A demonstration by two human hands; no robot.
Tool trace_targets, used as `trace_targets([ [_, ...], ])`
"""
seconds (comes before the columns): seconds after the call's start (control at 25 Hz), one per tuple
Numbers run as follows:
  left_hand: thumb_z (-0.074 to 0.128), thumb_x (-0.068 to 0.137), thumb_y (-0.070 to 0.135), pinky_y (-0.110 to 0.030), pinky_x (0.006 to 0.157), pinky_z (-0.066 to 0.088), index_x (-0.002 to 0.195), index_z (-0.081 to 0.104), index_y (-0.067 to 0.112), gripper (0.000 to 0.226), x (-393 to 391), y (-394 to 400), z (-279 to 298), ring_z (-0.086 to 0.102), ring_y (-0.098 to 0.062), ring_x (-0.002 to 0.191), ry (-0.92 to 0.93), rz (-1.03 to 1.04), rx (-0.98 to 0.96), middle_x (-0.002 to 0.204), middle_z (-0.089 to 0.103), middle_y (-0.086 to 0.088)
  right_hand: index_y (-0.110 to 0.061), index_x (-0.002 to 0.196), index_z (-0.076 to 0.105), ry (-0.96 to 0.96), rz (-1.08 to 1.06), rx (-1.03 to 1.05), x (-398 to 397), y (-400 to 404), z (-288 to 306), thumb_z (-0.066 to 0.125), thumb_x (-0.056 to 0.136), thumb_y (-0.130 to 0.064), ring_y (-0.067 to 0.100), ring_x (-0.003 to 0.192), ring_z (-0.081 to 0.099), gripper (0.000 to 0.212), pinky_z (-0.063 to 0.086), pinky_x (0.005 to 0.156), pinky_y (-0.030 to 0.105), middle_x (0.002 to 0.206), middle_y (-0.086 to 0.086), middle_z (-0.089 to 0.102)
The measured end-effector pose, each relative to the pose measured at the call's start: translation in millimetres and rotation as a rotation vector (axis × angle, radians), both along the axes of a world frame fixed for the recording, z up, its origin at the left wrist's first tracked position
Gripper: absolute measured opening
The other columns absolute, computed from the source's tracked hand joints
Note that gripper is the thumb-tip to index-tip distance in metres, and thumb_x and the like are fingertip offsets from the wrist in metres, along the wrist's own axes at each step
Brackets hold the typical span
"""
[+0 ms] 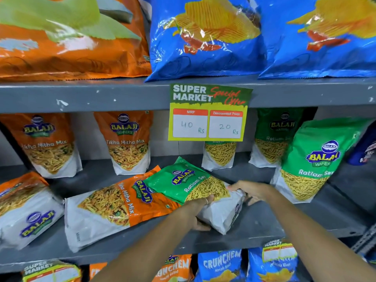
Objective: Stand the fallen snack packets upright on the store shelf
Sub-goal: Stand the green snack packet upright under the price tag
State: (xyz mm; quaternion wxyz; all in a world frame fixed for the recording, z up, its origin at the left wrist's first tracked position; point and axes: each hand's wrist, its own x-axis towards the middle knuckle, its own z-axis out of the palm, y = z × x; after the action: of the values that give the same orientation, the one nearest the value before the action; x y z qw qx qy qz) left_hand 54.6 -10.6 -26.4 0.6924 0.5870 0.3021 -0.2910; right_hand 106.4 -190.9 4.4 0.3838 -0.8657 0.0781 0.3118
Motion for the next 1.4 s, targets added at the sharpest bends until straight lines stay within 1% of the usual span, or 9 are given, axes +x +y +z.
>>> trace_targets([
  [0.12, 0.076, 0.072, 0.029, -0.052, 0.083, 0.051, 0.102, 0.054, 0.004, 0.045, -4, -1, -4, 0.055, -0.037, 0.104, -0.044, 0.068, -0.03, 0.117, 0.055, -0.019, -0.015, 0.108, 0.05, -0.001, 0.019, 0.036, 1, 3, 0, 0.059, 0.08, -0.042, 0.022, 0.096, 0.052, 0.04, 0.039, 0.093, 0.034, 0.106, 0.006, 0.052],
  [0.32, 0.08, 0.067, 0.022, -0.043, 0.06, 0.057, 0.12, 0.047, -0.006, 0.068, -32, -8, 2, 0.063, -0.032, 0.09, -0.202, 0.207, -0.004, 0.105, 0.064, -0.02, -0.014, 0.095, 0.055, -0.101, 0.045, 0.1, -9, -3, -3, 0.063, 0.081, -0.035, 0.016, 0.079, 0.052, 0.026, 0.043, 0.079, 0.03, 0.078, -0.001, 0.055],
  [0.44, 0.092, 0.043, 0.032, -0.052, 0.081, 0.057, 0.118, 0.048, 0.005, 0.091, -47, -10, 1, 0.061, -0.034, 0.105, -0.324, 0.264, 0.067, 0.117, 0.064, -0.016, -0.016, 0.086, 0.058, -0.173, 0.036, 0.248, -25, -14, -4, 0.069, 0.078, -0.032, 0.014, 0.074, 0.052, 0.021, 0.044, 0.066, 0.024, 0.072, -0.002, 0.052],
  [0.56, 0.087, 0.056, 0.009, -0.049, 0.093, 0.051, 0.112, 0.047, 0.012, 0.068, -61, -7, 12, 0.059, -0.029, 0.109, -0.516, 0.304, 0.147, 0.113, 0.064, -0.007, -0.013, 0.078, 0.057, -0.24, 0.084, 0.387, -42, -20, 0, 0.067, 0.08, -0.015, 0.012, 0.063, 0.054, 0.011, 0.042, 0.056, 0.02, 0.071, 0.001, 0.06],
  [0.76, 0.081, 0.059, -0.005, -0.036, 0.087, 0.049, 0.107, 0.047, 0.016, 0.062, -66, -6, 31, 0.057, -0.022, 0.102, -0.743, 0.264, 0.214, 0.1, 0.061, -0.001, -0.004, 0.092, 0.056, -0.338, 0.012, 0.51, -63, -25, -2, 0.071, 0.074, -0.001, 0.016, 0.064, 0.057, 0.025, 0.048, 0.05, 0.02, 0.075, 0.006, 0.063],
  [0.96, 0.081, 0.057, -0.008, -0.042, 0.094, 0.05, 0.117, 0.05, 0.006, 0.069, -47, -14, 27, 0.057, -0.026, 0.107, -0.682, 0.193, 0.26, 0.107, 0.063, -0.007, -0.005, 0.088, 0.052, -0.406, -0.087, 0.504, -67, -31, -13, 0.069, 0.074, 0.006, 0.009, 0.064, 0.059, 0.024, 0.047, 0.044, 0.013, 0.075, 0.004, 0.061],
  [1.12, 0.08, 0.055, -0.013, -0.047, 0.095, 0.051, 0.109, 0.055, 0.005, 0.062, -19, -22, 22, 0.059, -0.031, 0.11, -0.653, 0.15, 0.255, 0.115, 0.066, -0.015, -0.001, 0.09, 0.047, -0.484, -0.147, 0.459, -55, -34, -25, 0.067, 0.076, 0.005, 0.019, 0.074, 0.058, 0.026, 0.047, 0.053, 0.01, 0.079, 0.012, 0.06],
  [1.24, 0.081, 0.052, -0.015, -0.051, 0.096, 0.05, 0.101, 0.054, 0.01, 0.061, 5, -25, 21, 0.059, -0.033, 0.111, -0.662, 0.113, 0.276, 0.116, 0.065, -0.018, -0.001, 0.089, 0.044, -0.541, -0.206, 0.443, -41, -33, -35, 0.068, 0.075, 0.004, 0.041, 0.086, 0.06, 0.028, 0.044, 0.072, 0.032, 0.098, 0.041, 0.055],
  [1.4, 0.08, 0.052, -0.015, -0.042, 0.092, 0.051, 0.101, 0.054, 0.012, 0.061, 30, -30, 13, 0.059, -0.027, 0.106, -0.71, 0.055, 0.304, 0.106, 0.065, -0.011, 0.0, 0.088, 0.043, -0.556, -0.33, 0.433, -26, -33, -48, 0.062, 0.077, 0.008, 0.028, 0.087, 0.058, 0.023, 0.044, 0.074, 0.035, 0.092, 0.031, 0.059],
])
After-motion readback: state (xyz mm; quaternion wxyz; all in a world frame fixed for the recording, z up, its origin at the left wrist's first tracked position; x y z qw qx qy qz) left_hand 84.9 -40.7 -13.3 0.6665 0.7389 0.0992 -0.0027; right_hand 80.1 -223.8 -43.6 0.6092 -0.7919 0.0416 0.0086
